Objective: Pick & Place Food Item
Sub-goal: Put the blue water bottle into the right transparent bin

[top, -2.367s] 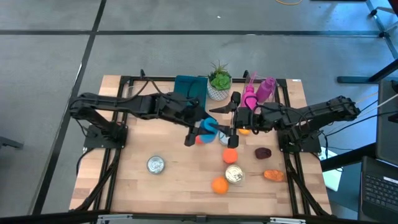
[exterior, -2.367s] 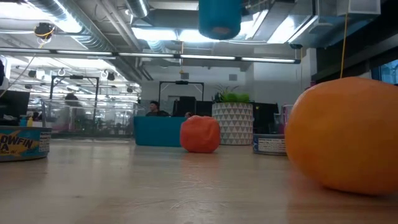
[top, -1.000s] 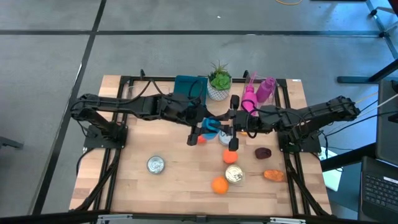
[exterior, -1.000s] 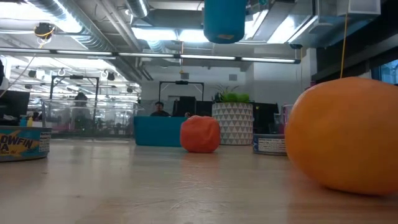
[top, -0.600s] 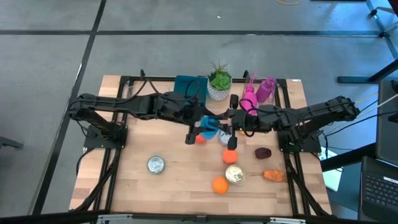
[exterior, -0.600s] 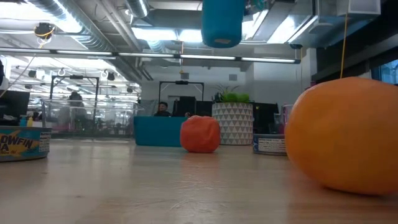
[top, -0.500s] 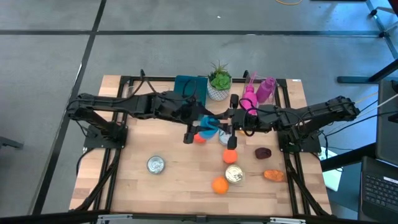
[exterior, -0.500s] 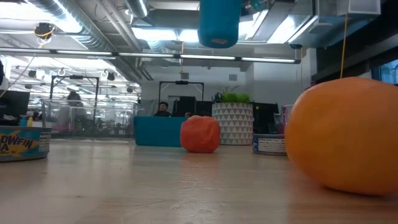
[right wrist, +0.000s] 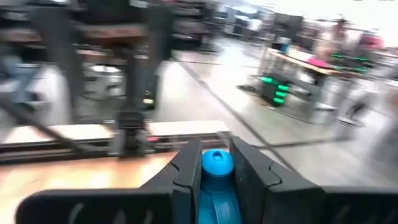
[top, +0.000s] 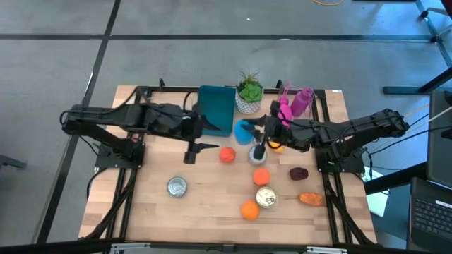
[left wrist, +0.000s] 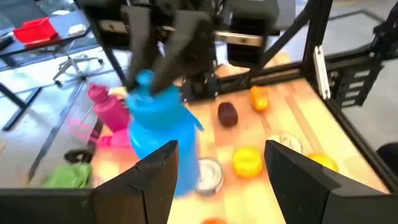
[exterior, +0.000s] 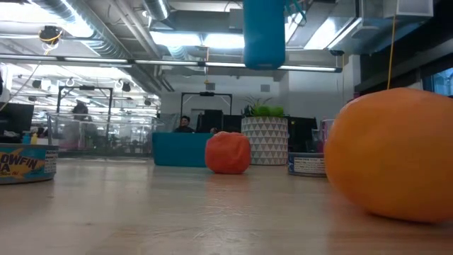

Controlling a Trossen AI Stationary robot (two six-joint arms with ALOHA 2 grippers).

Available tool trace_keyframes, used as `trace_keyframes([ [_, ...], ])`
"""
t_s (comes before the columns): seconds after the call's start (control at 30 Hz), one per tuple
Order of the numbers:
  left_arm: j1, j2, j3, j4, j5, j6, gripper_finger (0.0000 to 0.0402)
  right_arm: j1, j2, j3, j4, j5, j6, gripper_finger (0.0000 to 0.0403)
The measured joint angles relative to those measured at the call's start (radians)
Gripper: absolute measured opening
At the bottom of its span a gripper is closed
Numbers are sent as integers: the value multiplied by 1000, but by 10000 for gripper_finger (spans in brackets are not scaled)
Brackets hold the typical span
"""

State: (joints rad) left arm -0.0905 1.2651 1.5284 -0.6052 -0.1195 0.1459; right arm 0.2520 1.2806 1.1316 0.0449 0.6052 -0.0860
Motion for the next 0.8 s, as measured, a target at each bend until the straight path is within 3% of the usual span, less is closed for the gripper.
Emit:
trace_keyframes([
  [0.23,-72,-95,0,-130,-128,-4,228,-5,-12,0,-46,276,-3,67],
  [0.8,-242,-239,0,-298,-294,-51,219,-164,-137,0,-297,458,210,71],
])
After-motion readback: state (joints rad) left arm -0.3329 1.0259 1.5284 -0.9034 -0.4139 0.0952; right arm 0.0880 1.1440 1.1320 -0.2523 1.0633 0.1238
